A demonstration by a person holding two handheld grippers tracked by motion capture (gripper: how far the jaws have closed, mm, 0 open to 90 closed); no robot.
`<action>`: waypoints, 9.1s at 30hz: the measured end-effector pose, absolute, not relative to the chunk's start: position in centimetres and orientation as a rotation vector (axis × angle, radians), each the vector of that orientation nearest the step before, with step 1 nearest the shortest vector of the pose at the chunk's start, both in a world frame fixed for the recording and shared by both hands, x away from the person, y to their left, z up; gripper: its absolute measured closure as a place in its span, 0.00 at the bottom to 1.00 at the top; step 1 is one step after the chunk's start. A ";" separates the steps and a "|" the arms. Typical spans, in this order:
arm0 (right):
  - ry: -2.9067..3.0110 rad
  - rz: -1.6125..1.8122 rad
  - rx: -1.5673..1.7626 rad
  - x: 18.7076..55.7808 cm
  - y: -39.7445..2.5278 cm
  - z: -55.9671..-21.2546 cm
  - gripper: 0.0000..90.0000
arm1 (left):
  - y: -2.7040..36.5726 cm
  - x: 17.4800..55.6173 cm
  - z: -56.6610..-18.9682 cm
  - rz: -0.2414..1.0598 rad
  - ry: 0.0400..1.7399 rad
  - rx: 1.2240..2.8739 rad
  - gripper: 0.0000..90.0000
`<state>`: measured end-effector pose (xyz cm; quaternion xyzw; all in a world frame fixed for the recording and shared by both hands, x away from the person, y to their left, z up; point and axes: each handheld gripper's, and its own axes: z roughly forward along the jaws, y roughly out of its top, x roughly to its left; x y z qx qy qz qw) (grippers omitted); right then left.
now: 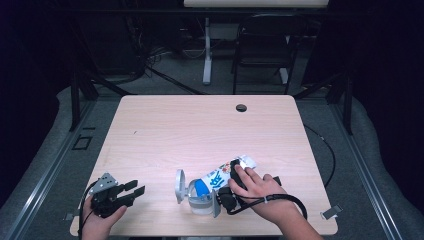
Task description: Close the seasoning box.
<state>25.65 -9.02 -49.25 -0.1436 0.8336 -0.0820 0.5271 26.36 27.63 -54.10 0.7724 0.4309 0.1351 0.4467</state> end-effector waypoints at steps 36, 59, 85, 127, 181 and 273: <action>1.978 -0.196 -0.355 25.5 -9.0 -49.1 0.59 | 27.7 26.4 -54.1 0.337 1.067 1.914 0.65; 1.973 -0.205 -0.362 25.5 -9.0 -49.1 0.60 | 27.7 26.4 -54.1 0.338 1.070 1.914 0.65; 1.944 -0.206 -0.386 25.4 -9.0 -49.3 0.60 | 27.8 26.4 -54.2 0.336 1.074 1.913 0.65; 1.928 -0.220 -0.400 25.2 -9.0 -49.3 0.61 | 27.9 26.5 -54.2 0.330 1.080 1.927 0.65; 1.907 -0.212 -0.427 25.2 -9.0 -49.4 0.63 | 27.9 26.5 -54.4 0.334 1.083 1.913 0.64; 1.876 -0.212 -0.444 24.9 -8.7 -49.0 0.72 | 28.0 26.5 -54.4 0.336 1.089 1.914 0.64</action>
